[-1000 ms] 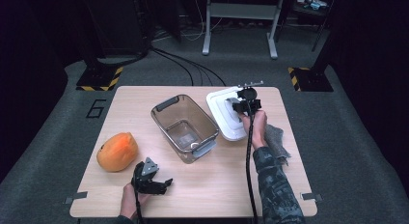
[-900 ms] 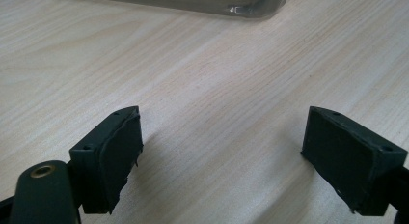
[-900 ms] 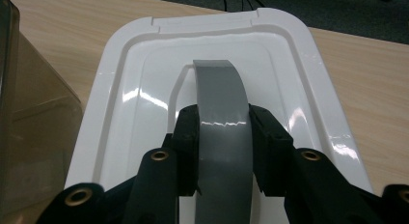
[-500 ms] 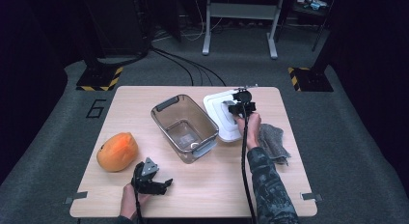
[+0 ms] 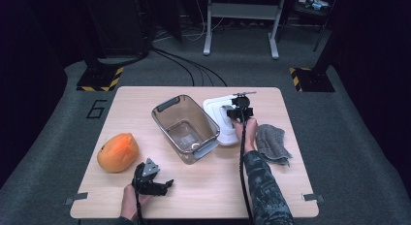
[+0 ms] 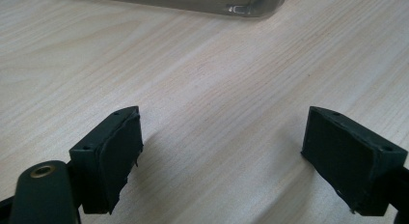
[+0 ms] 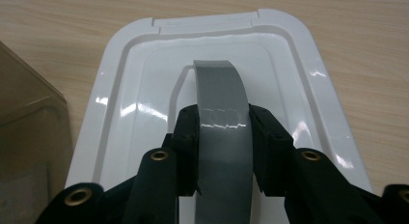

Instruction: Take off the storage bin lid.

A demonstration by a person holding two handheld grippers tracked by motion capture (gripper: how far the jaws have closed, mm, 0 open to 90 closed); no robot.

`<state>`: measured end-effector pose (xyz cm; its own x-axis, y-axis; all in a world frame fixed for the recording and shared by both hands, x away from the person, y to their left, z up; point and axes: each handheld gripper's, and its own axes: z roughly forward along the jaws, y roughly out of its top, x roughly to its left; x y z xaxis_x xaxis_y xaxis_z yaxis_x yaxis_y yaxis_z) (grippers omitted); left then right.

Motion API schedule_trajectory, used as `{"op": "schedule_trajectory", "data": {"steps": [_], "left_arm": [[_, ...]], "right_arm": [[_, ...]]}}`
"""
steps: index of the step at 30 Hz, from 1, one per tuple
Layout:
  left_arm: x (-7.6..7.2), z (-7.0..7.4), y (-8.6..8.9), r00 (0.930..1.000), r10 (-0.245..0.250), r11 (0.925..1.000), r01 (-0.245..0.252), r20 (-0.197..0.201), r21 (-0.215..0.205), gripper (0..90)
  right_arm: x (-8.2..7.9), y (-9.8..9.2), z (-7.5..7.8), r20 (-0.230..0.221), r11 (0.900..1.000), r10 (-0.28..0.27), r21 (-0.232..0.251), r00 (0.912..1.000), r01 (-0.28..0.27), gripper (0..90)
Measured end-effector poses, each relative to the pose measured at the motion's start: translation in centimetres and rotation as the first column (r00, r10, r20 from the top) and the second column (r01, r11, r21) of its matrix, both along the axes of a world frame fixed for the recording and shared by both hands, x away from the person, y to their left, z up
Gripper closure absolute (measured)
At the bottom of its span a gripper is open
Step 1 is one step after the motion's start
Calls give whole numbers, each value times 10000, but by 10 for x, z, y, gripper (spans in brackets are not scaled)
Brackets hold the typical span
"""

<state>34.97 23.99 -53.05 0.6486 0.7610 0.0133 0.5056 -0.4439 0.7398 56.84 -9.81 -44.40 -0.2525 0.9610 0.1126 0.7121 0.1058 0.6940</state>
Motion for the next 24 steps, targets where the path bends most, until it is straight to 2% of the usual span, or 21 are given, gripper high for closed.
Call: {"op": "schedule_trajectory", "data": {"steps": [6, 13, 24], "left_arm": [[0, 0, 0, 10000, 34, 10000, -34, 10, -25, 139], [0, 0, 0, 10000, 35, 10000, -35, 11, -23, 139], [0, 0, 0, 10000, 37, 10000, -37, 5, -30, 138]], "right_arm": [[1, 3, -7, 49, 9999, -81, 104, 10000, 80, 663], [2, 4, -17, -146, 9997, -170, 200, 9997, 173, 663], [6, 2, -33, -261, 9993, -369, 86, 9990, 372, 662]]}}
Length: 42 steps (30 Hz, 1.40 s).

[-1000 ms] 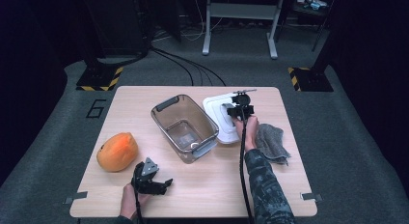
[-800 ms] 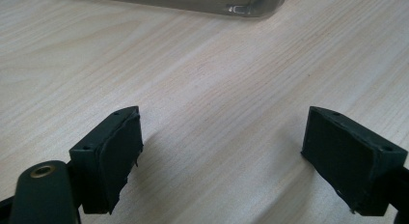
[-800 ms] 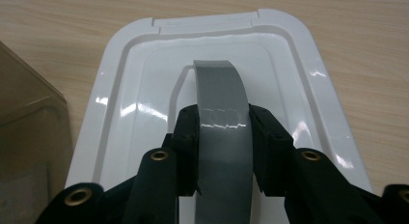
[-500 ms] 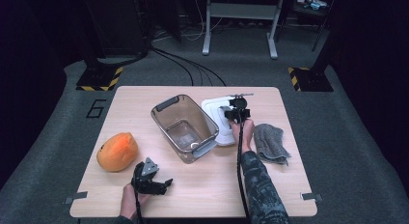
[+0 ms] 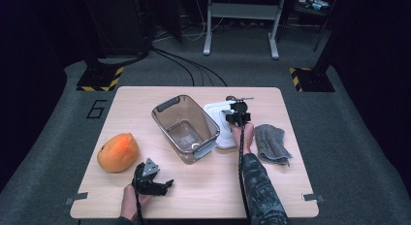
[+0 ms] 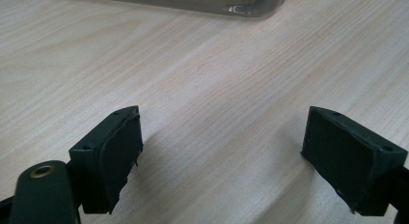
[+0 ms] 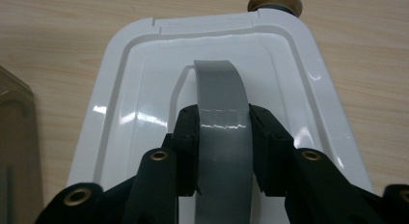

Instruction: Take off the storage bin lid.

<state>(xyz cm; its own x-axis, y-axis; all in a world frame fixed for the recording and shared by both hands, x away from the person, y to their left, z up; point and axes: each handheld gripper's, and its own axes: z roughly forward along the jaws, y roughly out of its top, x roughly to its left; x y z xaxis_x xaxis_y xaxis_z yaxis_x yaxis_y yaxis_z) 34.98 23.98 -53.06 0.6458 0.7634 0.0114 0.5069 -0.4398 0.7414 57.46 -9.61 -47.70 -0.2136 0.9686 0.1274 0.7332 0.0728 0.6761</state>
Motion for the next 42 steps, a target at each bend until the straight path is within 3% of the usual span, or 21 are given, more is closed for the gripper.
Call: {"op": "schedule_trajectory", "data": {"steps": [6, 9, 17, 20, 25, 33, 37, 42], "left_arm": [[0, 0, 0, 10000, -8, 10000, 8, -5, -7, 138], [0, 0, 0, 10000, -4, 10000, 4, -8, 1, 139], [0, 0, 0, 10000, -30, 10000, 30, -38, 9, 138], [0, 0, 0, 10000, -38, 10000, 38, -44, 7, 138], [0, 0, 0, 10000, -50, 10000, 50, -48, 4, 138], [0, 0, 0, 10000, -73, 10000, 73, -61, 20, 133], [0, 0, 0, 10000, -28, 10000, 28, -63, -37, 133], [0, 0, 0, 10000, -24, 10000, 24, -66, -44, 132]], "right_arm": [[1, -1, -7, -52, 10000, 93, -30, 9999, -93, 655], [0, 0, -8, -4, 10000, 49, 43, 10000, -49, 606], [-6, -2, 4, -30, 9994, 257, -220, 9997, -257, 347], [-12, -9, 7, -76, 9987, 504, -115, 9987, -505, 252], [-26, -19, 12, 79, 9960, 898, -4, 9959, -898, 162], [-57, -32, 14, 388, 9903, 1360, -328, 9899, -1348, 144], [-72, -39, 14, 479, 9869, 1601, -269, 9859, -1590, 133], [-91, -45, 15, 795, 9791, 1988, -587, 9768, -1945, 93]]}}
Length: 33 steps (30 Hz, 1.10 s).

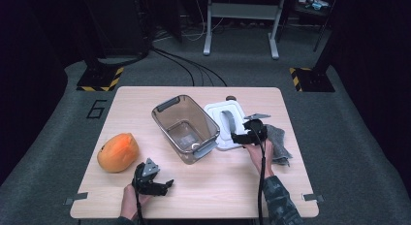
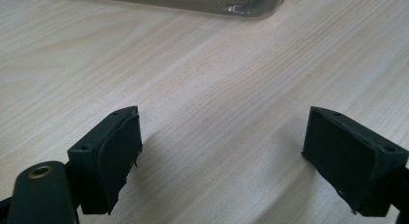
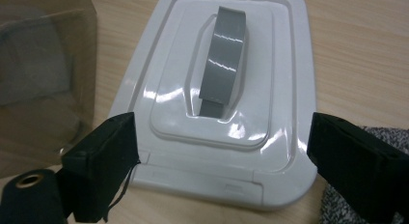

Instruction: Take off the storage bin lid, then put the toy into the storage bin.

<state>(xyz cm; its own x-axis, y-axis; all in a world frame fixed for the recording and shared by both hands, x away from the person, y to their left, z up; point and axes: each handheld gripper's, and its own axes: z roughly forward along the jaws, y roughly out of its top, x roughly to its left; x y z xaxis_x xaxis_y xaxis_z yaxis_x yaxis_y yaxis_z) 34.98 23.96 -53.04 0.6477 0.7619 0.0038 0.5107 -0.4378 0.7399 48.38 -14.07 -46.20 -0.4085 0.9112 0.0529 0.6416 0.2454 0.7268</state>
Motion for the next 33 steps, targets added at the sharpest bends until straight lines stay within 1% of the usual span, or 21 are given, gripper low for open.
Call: {"op": "schedule_trajectory", "data": {"steps": [1, 3, 7, 8, 9, 11, 12, 14, 18, 21, 23, 24, 25, 26, 27, 28, 29, 30, 31, 32, 33], "left_arm": [[0, 0, 0, 10000, -5, 10000, 5, 0, 5, 132], [0, 0, 0, 10000, 3, 10000, -3, 2, -4, 132], [0, 0, 0, 10000, 2, 10000, -2, 3, -5, 132], [0, 0, 0, 10000, 2, 10000, -2, 1, -2, 132], [0, 0, 0, 10000, 3, 10000, -3, 3, -5, 132], [0, 0, 0, 10000, 1, 10000, -1, -2, 1, 132], [0, 0, 0, 10000, 2, 10000, -2, -2, -1, 132], [0, 0, 0, 10000, 0, 10000, 0, -2, -3, 132], [0, 0, 0, 10000, 3, 10000, -3, -3, -2, 132], [0, 0, 0, 10000, 5, 10000, -5, 3, -2, 132], [0, 0, 0, 10000, -8, 10000, 8, 12, 8, 132], [0, 0, 0, 10000, -22, 10000, 22, 16, 8, 131], [0, 0, 0, 10000, -11, 10000, 11, -1, 6, 130], [1, 1, 1, 10000, -51, 10000, 51, -47, 81, 125], [1, 0, 1, 10000, -20, 10000, 20, 20, 71, 120], [1, 0, 1, 10000, -25, 10000, 25, -8, 64, 119], [1, 0, 1, 10000, -27, 9999, 27, 28, 125, 115], [1, 0, 1, 10000, 0, 10000, 0, -8, 62, 114], [1, 1, 1, 10000, -32, 9999, 32, 3, 138, 112], [1, 1, 1, 10000, 55, 10000, -55, 30, 76, 111], [1, 2, 2, 10000, 29, 10000, -29, -43, 68, 111]], "right_arm": [[-3, -1, -1, 100, 9999, 93, -38, 9999, -93, 89], [-10, -2, -3, 59, 9999, 102, 22, 9999, -102, 75], [-25, -3, -10, 215, 9993, 362, -108, 9991, -360, 59], [-28, -2, -12, 172, 9994, 352, -23, 9992, -352, 59], [-32, -1, -14, 205, 9994, 339, -87, 9992, -338, 57], [-37, -2, -19, 238, 9985, 533, -155, 9983, -530, 53], [-40, -1, -22, 148, 9988, 464, -145, 9988, -462, 50], [-46, -3, -27, 138, 9989, 476, -59, 9988, -475, 49], [-55, -3, -32, 219, 9990, 449, -35, 9988, -448, 50], [-62, -3, -36, 299, 9983, 575, -124, 9979, -571, 51], [-65, -3, -39, 274, 9983, 581, -104, 9979, -579, 51], [-67, -2, -40, 267, 9976, 664, -215, 9974, -658, 51], [-69, -1, -42, 284, 9981, 580, -225, 9979, -573, 51], [-70, -2, -43, 270, 9975, 643, -309, 9976, -635, 50], [-72, -2, -46, 256, 9978, 610, -267, 9978, -603, 49], [-74, -2, -49, 258, 9973, 665, -340, 9975, -656, 47], [-75, -1, -51, 257, 9974, 659, -311, 9975, -651, 46], [-76, -1, -52, 213, 9965, 717, -453, 9972, -707, 44], [-77, 0, -54, 194, 9978, 523, -422, 9984, -514, 42], [-78, 0, -55, 193, 9970, 621, -482, 9979, -611, 42], [-79, 0, -56, 147, 9969, 641, -458, 9978, -633, 39]]}}
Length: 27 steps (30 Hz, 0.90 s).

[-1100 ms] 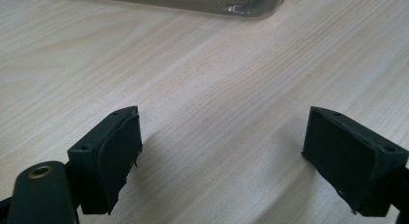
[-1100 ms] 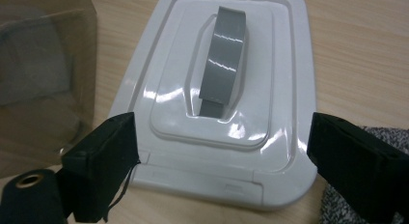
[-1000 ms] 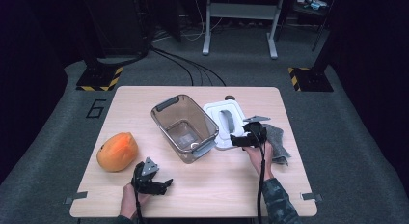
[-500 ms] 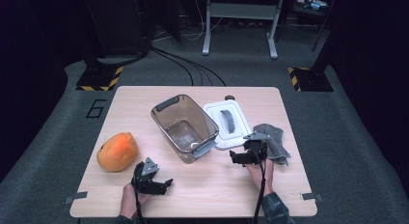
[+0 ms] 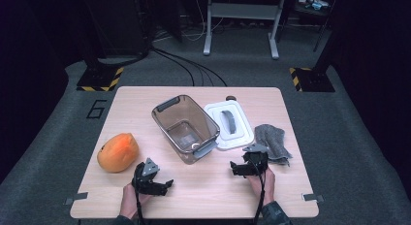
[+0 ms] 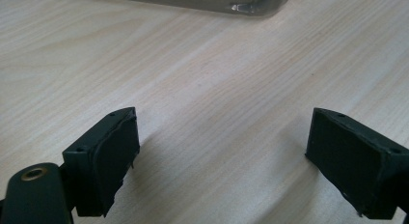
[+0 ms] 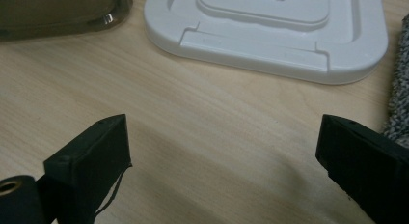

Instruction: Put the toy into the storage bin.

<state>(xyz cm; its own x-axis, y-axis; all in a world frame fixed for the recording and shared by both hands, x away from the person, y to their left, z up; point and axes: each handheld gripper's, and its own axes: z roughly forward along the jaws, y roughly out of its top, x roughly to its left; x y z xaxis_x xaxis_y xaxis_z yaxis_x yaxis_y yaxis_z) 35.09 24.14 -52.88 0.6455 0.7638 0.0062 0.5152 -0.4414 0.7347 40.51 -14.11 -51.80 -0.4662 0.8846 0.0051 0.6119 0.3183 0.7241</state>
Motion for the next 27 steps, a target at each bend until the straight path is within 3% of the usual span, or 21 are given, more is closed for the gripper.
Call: {"op": "schedule_trajectory", "data": {"steps": [4, 7, 10, 12, 22, 27], "left_arm": [[-1, 1, 2, 9998, 105, 9998, -103, 164, -162, 111], [-3, 3, 3, 9999, 128, 9992, -127, 34, -377, 110], [-7, 8, 5, 9999, 85, 9994, -81, 127, -322, 111], [-10, 13, 8, 9997, 166, 9989, -159, 162, -447, 111], [-15, 47, 32, 9975, 438, 9956, -390, 554, -856, 112], [-15, 72, 51, 9920, 757, 9949, -684, 1011, -738, 112]], "right_arm": [[-2, 0, -3, 6, 9998, 52, -203, 10000, -51, 34], [-3, 0, -5, -5, 9998, 91, -152, 10000, -91, 31], [-5, 0, -8, -39, 9996, 102, -253, 9999, -103, 23], [-5, -1, -9, 128, 9991, 240, -348, 9996, -236, 20], [-5, -2, -12, -125, 9998, 165, -82, 9998, -166, 5], [-5, -2, -12, -140, 9998, 182, -65, 9997, -183, 4]]}}
